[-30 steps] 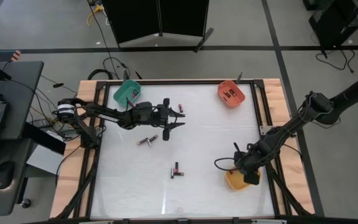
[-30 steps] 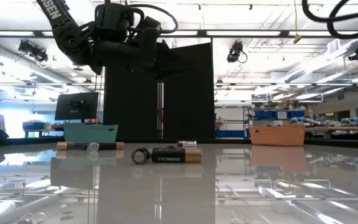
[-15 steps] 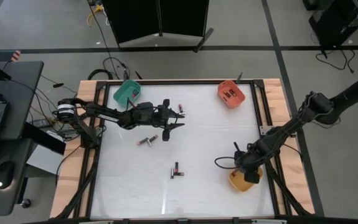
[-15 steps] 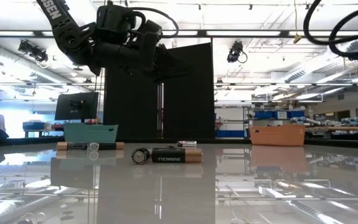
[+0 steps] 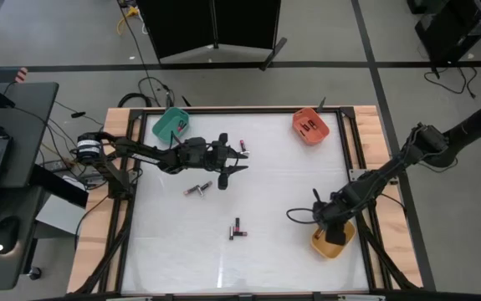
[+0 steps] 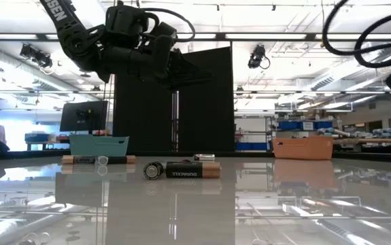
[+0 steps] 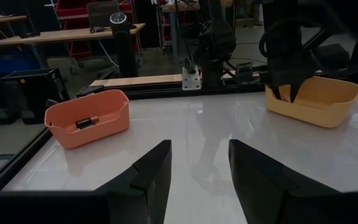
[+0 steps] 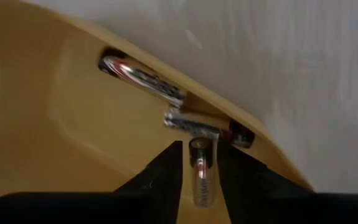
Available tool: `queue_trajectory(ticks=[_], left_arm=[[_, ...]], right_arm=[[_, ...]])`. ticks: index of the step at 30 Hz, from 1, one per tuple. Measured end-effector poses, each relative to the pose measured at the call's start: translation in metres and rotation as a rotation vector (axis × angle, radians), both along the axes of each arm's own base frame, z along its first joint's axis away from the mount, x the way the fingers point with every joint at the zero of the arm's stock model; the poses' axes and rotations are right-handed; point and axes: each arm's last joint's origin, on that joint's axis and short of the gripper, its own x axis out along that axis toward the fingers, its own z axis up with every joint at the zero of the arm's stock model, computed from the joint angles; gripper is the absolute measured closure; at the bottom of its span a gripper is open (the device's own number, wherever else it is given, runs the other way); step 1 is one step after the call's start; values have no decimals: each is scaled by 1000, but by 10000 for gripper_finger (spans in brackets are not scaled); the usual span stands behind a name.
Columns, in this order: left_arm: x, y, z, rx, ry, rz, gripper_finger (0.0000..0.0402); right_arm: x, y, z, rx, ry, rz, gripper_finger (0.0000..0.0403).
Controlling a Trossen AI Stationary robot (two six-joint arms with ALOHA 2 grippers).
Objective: Sort batteries
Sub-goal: Put the black battery into the orange bin
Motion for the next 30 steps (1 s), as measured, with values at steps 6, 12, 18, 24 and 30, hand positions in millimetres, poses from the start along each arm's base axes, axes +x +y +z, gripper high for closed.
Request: queue_trajectory(ticks=[6, 12, 18, 24, 30], left_arm=[[-5, -1, 5, -4, 59, -1, 238], [-22, -4, 21, -22, 148, 8, 239], [-43, -6, 23, -70, 332, 74, 239], [-56, -7, 12, -121, 511, 164, 239], [-67, -9, -1, -224, 680, 211, 254]], right_arm=[[7, -2, 15, -8, 0, 9, 255], [18, -10, 45, -50, -16, 43, 239], [35, -31, 84, -165, -108, 110, 288], [63, -68, 91, -267, -338, 216, 388], [92, -100, 82, -345, -667, 304, 378]])
